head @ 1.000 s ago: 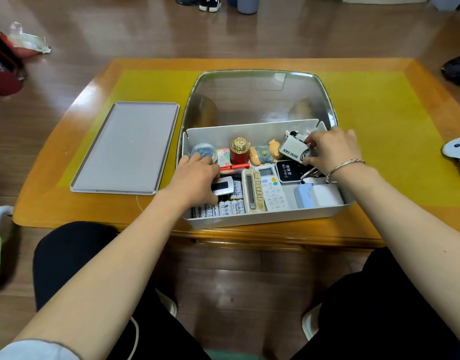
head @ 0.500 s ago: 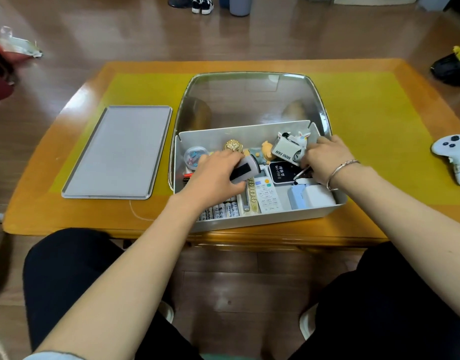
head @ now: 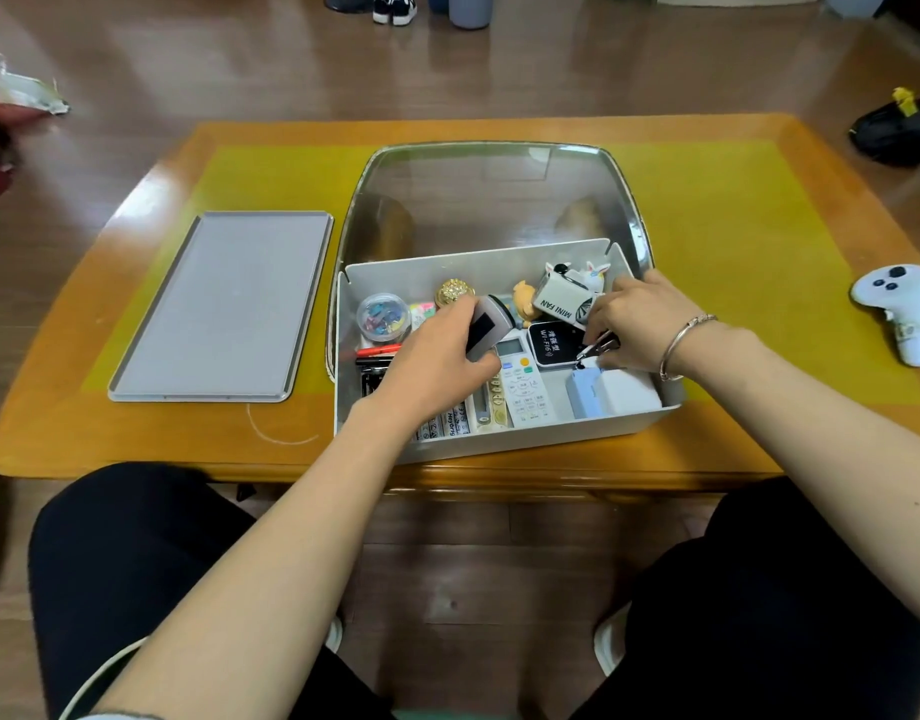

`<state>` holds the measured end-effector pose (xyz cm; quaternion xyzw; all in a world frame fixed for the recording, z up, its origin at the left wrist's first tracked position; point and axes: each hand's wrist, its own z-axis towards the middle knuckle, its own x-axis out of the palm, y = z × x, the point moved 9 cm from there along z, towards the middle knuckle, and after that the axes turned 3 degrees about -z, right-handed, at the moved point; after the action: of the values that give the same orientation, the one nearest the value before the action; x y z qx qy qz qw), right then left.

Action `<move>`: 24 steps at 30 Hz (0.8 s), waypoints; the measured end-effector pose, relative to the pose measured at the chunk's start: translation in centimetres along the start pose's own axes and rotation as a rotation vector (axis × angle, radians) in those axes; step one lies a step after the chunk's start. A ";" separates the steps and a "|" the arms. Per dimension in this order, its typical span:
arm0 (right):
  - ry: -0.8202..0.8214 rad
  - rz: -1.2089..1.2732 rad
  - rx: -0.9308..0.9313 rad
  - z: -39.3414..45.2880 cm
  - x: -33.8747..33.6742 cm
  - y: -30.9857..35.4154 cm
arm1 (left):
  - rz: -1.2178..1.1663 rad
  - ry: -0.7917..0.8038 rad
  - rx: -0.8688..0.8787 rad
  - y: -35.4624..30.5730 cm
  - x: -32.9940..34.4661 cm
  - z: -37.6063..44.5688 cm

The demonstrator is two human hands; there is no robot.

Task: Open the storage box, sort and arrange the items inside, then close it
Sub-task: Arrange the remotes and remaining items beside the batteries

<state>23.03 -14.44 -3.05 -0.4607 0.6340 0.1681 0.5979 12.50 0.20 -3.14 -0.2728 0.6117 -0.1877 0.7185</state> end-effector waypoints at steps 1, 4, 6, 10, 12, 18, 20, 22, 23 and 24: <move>0.009 -0.002 -0.004 0.1 0.0 0.0 | -0.002 -0.002 -0.002 -0.1 0.0 0.0; 0.000 -0.058 -0.035 0.4 -0.1 0.5 | -0.033 -0.007 -0.016 -0.3 0.1 0.2; -0.014 -0.085 -0.045 0.5 -0.1 0.5 | -0.043 -0.003 -0.026 -0.4 0.2 0.3; 0.009 -0.107 -0.032 0.3 0.2 -0.6 | -0.064 0.008 -0.029 -0.6 0.4 0.4; 0.024 -0.130 -0.034 0.4 0.4 -0.6 | -0.079 0.009 -0.030 -0.8 0.6 0.5; -0.003 -0.080 -0.056 0.7 0.8 -0.5 | -0.134 0.020 -0.031 -1.3 0.8 0.6; -0.052 -0.043 -0.072 0.5 0.3 -0.6 | -0.150 0.007 -0.038 -1.3 0.8 0.7; -0.106 0.004 -0.082 0.3 -0.4 -0.7 | -0.179 -0.012 -0.068 -1.2 0.7 0.8; -0.131 0.044 -0.069 0.2 -0.8 -1.0 | -0.197 -0.025 -0.085 -1.1 0.7 0.9; -0.156 0.096 -0.044 0.2 -1.2 -1.4 | -0.201 -0.038 -0.090 -1.1 0.7 1.0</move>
<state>24.08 -14.54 -1.52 -0.4284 0.6030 0.2460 0.6263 13.64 -0.89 -2.88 -0.3681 0.5754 -0.2259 0.6946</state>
